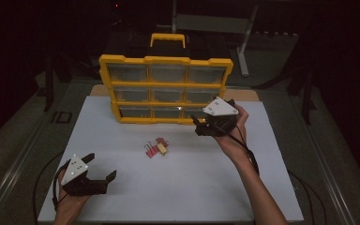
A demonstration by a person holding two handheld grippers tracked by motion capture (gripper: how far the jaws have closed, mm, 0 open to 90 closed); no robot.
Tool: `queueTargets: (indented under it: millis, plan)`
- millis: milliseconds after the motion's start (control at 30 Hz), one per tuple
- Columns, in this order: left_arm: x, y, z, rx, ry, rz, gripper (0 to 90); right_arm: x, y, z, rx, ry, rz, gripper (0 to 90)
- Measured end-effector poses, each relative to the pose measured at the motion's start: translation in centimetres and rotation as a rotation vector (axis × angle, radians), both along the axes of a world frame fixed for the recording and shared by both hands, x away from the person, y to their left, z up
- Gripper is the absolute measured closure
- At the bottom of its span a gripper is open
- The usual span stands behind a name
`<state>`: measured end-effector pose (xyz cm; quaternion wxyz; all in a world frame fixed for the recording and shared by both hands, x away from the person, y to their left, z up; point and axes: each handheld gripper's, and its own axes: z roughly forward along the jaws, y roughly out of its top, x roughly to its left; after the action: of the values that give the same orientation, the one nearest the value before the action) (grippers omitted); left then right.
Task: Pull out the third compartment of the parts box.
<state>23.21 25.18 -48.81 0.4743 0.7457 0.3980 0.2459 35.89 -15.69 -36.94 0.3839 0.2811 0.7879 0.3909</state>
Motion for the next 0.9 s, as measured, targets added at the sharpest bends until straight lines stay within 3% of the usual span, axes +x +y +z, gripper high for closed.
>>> queueTargets:
  millis: [267,500,533,700,900]
  plan:
    - [0.0,-0.1,0.0,0.001,0.003,-0.005,0.1,0.9,0.3,0.0,-0.030,-0.002,-0.022,8.6]
    - [0.0,-0.1,0.0,0.001,0.004,-0.004,0.1,1.5,0.6,0.2,-0.092,-0.026,-0.037,8.6]
    - [0.0,-0.1,0.0,0.001,0.005,-0.005,0.1,1.7,0.8,0.3,-0.124,-0.032,-0.045,8.6]
    - [0.0,-0.1,-0.1,0.002,0.005,-0.007,0.1,2.0,1.1,0.5,-0.188,-0.059,-0.052,8.7]
    - [0.0,-0.1,-0.1,0.001,0.006,-0.008,0.1,2.3,1.8,0.4,-0.322,-0.110,-0.063,8.6]
